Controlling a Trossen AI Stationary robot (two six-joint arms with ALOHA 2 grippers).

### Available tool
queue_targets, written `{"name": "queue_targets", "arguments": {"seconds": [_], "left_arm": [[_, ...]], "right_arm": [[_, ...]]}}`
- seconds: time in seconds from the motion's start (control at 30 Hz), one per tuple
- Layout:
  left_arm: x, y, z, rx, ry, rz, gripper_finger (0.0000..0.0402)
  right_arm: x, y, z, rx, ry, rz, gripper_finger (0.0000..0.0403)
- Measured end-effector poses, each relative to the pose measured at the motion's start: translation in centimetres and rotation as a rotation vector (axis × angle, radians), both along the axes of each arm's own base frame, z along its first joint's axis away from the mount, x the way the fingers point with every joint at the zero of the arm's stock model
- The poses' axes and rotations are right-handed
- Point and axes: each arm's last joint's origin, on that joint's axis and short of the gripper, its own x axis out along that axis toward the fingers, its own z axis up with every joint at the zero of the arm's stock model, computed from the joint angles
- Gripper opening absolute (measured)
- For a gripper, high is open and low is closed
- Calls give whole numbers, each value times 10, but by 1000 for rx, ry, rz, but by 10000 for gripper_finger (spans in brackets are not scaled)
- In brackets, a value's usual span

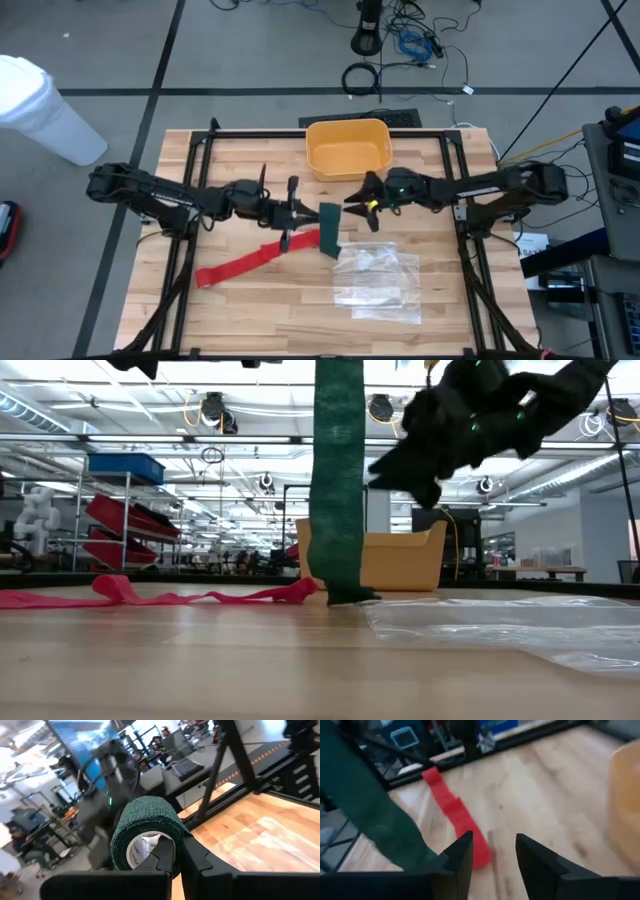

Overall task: Roll bandage
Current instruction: Roll the green bandage

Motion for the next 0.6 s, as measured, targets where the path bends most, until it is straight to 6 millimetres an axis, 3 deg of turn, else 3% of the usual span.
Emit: {"name": "queue_targets", "arguments": {"seconds": [0.13, 0.23, 0.37, 0.6], "left_arm": [[0, 18, -5, -58, 19, 65, 12], [-3, 31, -11, -88, 16, 110, 12], [-8, 46, -21, -81, -9, 161, 13], [-13, 59, -28, -120, -11, 168, 13]], "right_arm": [[-17, 3, 25, -92, -60, -11, 120], [-21, 11, 31, -133, -69, 23, 115], [-15, 18, 10, -173, -88, 1, 112], [-17, 19, -16, -215, -400, -19, 127]]}}
